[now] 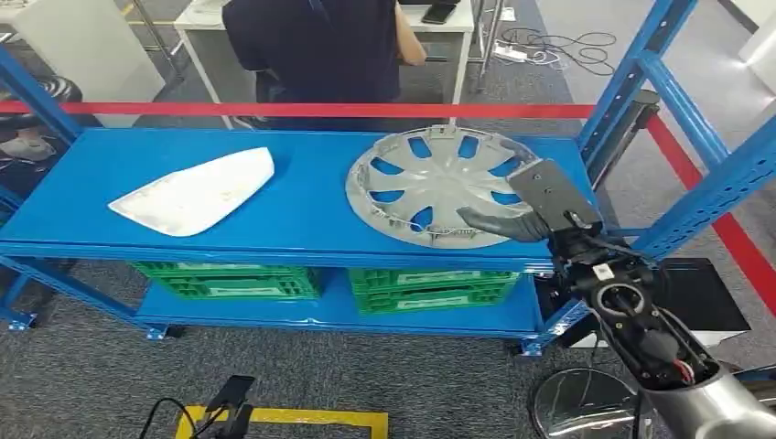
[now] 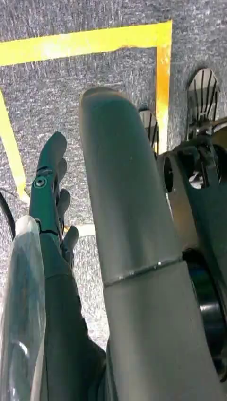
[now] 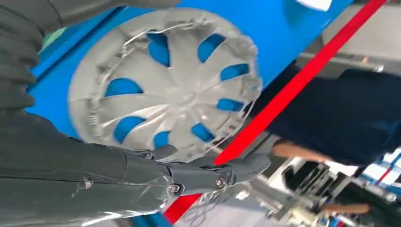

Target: Take the parts from the cabinet and place them on the table.

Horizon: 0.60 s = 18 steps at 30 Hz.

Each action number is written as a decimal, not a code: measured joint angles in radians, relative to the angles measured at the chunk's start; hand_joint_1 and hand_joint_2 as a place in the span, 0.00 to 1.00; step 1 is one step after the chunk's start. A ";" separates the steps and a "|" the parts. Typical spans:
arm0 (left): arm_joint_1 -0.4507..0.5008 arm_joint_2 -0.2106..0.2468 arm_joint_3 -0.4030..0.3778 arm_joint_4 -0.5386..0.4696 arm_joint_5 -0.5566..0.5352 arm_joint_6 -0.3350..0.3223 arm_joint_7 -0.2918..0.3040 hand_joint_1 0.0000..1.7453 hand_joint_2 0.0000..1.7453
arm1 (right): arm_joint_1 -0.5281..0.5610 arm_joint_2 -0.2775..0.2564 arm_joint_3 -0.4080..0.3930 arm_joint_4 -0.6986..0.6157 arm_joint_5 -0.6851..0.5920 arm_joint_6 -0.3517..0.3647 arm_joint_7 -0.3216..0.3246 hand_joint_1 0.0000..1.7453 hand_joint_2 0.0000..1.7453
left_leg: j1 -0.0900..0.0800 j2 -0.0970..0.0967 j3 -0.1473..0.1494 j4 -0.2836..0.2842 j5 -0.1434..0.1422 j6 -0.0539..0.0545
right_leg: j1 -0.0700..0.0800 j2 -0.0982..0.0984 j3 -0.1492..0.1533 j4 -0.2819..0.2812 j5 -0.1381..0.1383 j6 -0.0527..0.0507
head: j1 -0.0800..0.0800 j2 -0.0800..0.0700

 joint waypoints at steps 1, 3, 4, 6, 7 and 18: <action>0.000 0.000 -0.002 0.000 0.000 0.000 0.002 0.00 0.00 | -0.013 0.000 0.003 0.018 -0.009 0.009 -0.006 0.00 1.00 | 0.000 0.000 0.000 0.000 0.000 0.000 | 0.000 0.000 0.000 0.000 0.000 0.000 | 0.000 0.000; 0.000 0.000 -0.005 0.000 0.002 -0.002 0.006 0.00 0.00 | -0.043 0.002 0.009 0.055 -0.014 0.031 -0.016 0.00 1.00 | 0.000 -0.001 -0.001 0.000 0.000 0.000 | 0.000 -0.001 0.000 0.000 0.000 0.000 | 0.000 0.000; -0.001 -0.001 -0.007 0.000 0.003 -0.002 0.006 0.00 0.00 | -0.060 0.005 0.014 0.077 -0.014 0.043 -0.023 0.00 1.00 | 0.000 -0.001 -0.001 0.000 0.000 0.000 | 0.000 -0.001 0.000 0.000 0.000 0.000 | 0.000 0.000; -0.003 -0.002 -0.010 0.000 0.003 -0.002 0.009 0.00 0.00 | -0.095 0.015 0.024 0.127 -0.014 0.066 -0.038 0.00 1.00 | 0.000 -0.001 -0.001 0.000 0.000 0.000 | 0.000 -0.001 0.000 0.000 0.000 0.000 | 0.000 0.000; -0.005 -0.002 -0.011 0.000 0.003 -0.002 0.009 0.00 0.00 | -0.108 0.019 0.029 0.146 -0.014 0.072 -0.044 0.00 1.00 | 0.000 -0.001 -0.001 0.000 0.000 0.000 | 0.000 -0.001 0.000 0.000 0.000 0.000 | 0.001 0.000; -0.020 -0.006 -0.033 0.000 0.006 -0.004 0.014 0.00 0.00 | -0.201 0.099 0.111 0.340 0.016 0.123 -0.065 0.00 1.00 | 0.001 -0.002 0.000 0.000 0.001 -0.001 | 0.001 -0.001 0.000 0.001 0.000 0.000 | 0.001 0.000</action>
